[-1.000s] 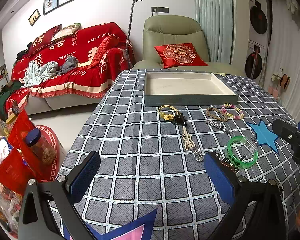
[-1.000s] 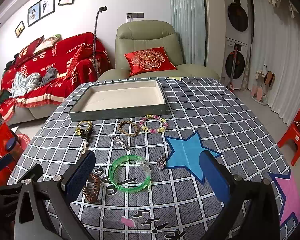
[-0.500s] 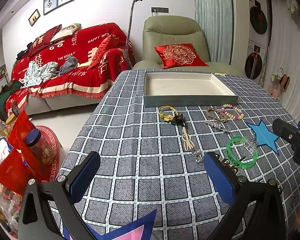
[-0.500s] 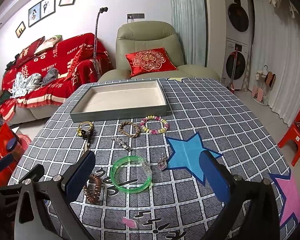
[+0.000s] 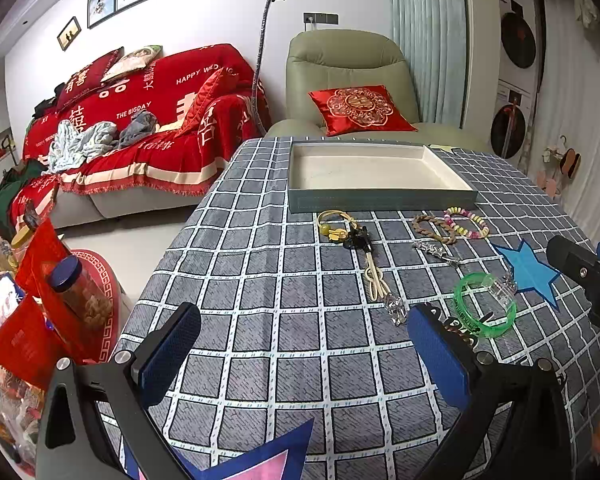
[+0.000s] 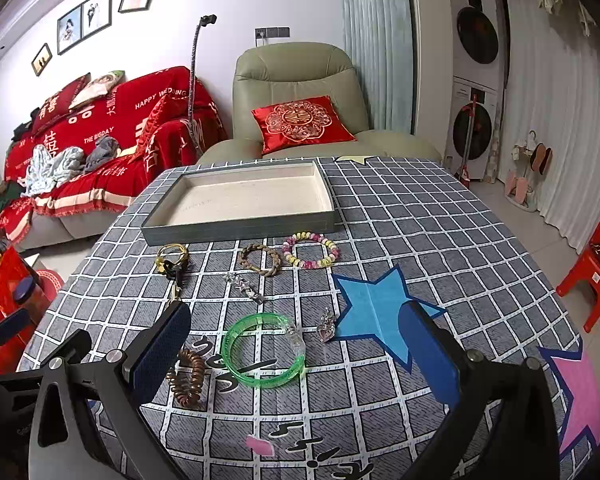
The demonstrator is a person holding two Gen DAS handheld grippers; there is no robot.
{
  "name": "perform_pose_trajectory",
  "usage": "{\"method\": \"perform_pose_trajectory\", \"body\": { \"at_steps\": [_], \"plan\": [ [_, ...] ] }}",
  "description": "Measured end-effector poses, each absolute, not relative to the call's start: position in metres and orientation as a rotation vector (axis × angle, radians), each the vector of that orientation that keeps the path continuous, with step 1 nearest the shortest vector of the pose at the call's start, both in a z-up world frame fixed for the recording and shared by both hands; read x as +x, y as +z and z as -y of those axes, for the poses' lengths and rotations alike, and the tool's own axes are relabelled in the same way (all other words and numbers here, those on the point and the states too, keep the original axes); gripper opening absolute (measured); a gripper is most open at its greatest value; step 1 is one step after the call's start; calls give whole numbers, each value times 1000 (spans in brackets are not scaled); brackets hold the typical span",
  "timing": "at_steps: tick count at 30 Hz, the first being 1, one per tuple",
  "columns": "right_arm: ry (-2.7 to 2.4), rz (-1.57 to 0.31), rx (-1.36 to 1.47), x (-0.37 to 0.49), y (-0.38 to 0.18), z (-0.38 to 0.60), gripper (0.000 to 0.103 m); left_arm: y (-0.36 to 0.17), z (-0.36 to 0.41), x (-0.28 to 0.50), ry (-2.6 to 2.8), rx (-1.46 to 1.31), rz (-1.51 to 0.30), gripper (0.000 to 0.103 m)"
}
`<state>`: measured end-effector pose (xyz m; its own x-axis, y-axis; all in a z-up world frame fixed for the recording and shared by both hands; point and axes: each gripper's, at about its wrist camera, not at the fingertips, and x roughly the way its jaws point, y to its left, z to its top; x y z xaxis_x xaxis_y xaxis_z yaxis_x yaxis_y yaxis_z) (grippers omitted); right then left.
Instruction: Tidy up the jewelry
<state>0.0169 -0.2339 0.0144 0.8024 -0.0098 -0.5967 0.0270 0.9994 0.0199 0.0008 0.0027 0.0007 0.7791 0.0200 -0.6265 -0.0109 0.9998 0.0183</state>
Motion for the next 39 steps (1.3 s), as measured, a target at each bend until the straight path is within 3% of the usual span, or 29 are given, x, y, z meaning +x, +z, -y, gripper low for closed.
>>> {"method": "perform_pose_trajectory", "body": {
  "at_steps": [39],
  "plan": [
    [-17, -641, 32, 17, 15, 234, 103, -3, -5, 2, 18, 8, -687, 103]
  ]
}}
